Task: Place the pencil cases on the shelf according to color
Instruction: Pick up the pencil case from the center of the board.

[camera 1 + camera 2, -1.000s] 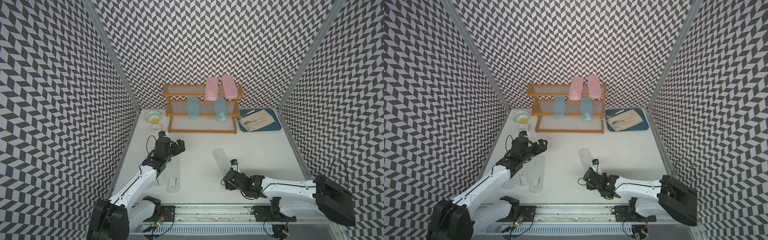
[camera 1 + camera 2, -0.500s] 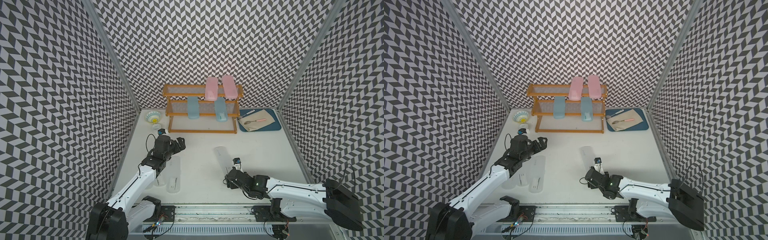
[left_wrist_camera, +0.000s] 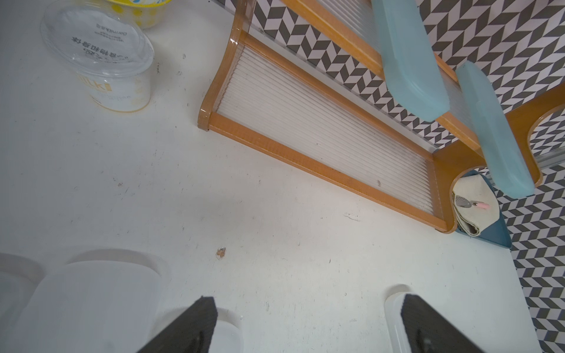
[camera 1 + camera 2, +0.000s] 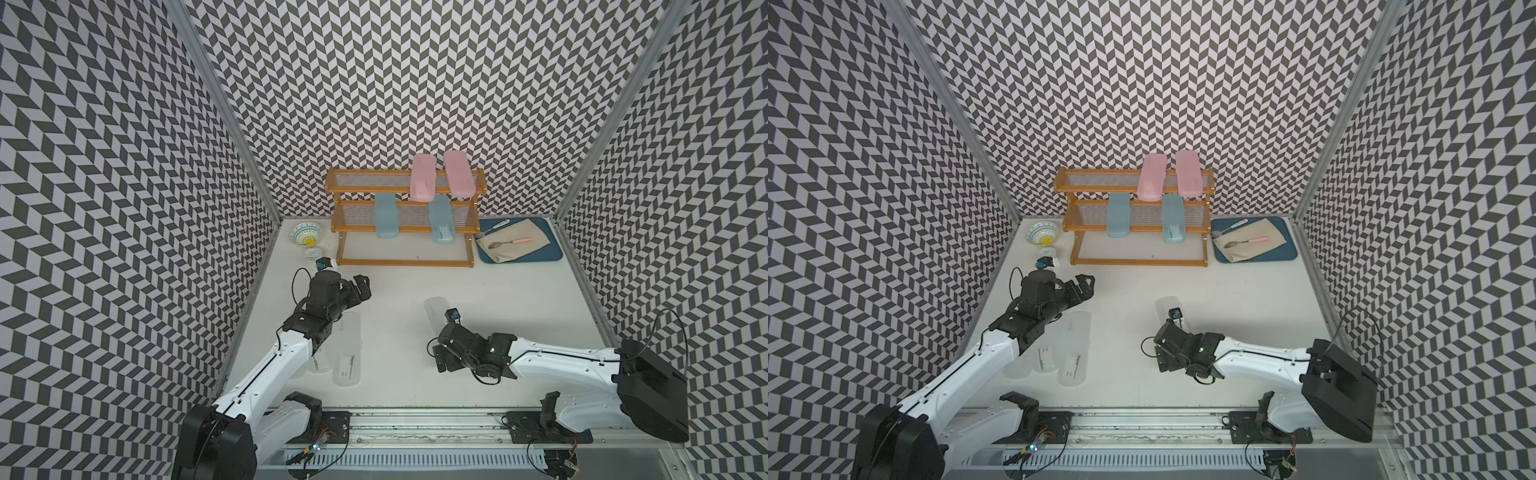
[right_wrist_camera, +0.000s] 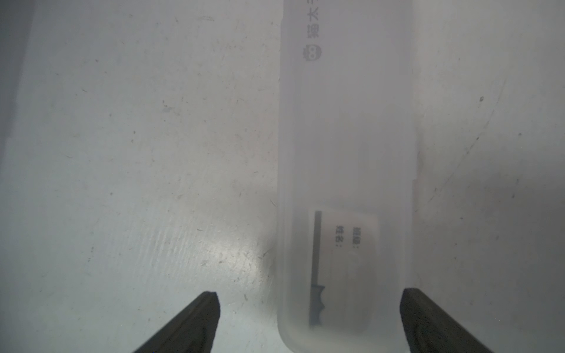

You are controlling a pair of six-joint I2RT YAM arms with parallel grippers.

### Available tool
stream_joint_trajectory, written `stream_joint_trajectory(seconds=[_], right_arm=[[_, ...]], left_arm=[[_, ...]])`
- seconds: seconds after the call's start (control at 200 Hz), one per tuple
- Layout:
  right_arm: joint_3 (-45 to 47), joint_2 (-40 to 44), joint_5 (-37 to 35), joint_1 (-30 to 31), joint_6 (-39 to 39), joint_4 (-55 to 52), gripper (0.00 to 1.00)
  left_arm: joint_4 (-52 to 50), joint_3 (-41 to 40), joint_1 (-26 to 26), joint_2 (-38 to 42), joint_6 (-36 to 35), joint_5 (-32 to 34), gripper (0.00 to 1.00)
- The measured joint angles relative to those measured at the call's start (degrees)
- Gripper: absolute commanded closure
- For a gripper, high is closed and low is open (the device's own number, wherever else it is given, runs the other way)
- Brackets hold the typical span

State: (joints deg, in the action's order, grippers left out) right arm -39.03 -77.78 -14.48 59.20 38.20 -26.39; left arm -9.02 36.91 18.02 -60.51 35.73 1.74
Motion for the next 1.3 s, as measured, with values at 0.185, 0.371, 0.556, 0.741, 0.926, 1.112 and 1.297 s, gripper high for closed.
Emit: stream_joint_trajectory(seconds=[0.185,0.371,0.556,0.741,0.926,1.112,1.297], right_arm=[[-0.2,0.8,1.0,-2.2,-0.9,-4.7,0.0],[-0.2,0.5,4.5,-2.8,-2.4,-5.1,0.0],[-0.2,-2.0,7.5,-2.8,-2.9,-5.0,0.0],[-0.3,-3.3,7.3,-2.8,-2.8,-5.0,0.0],[-1.0,-5.4,5.9,-2.8,-2.8,-4.7,0.01],[-1.0,-6.1,4.1,-2.6,-2.3,-3.4,0.16],[0.5,-4.9,2.7,-2.3,-0.5,-1.2,0.36]], left_arm=[[0.0,-0.2,0.0,-0.3,-0.2,0.0,0.01],[0.0,-0.5,0.0,-0.6,-0.2,0.0,0.01],[0.0,-0.5,0.0,-0.9,-0.2,0.0,0.01],[0.0,-0.5,0.0,-1.0,-0.2,0.0,0.01],[0.0,-0.5,0.0,-1.0,-0.2,0.0,0.01],[0.0,-0.5,0.0,-1.0,-0.2,0.0,0.01],[0.0,-0.5,0.0,-1.0,-0.2,0.0,0.01]])
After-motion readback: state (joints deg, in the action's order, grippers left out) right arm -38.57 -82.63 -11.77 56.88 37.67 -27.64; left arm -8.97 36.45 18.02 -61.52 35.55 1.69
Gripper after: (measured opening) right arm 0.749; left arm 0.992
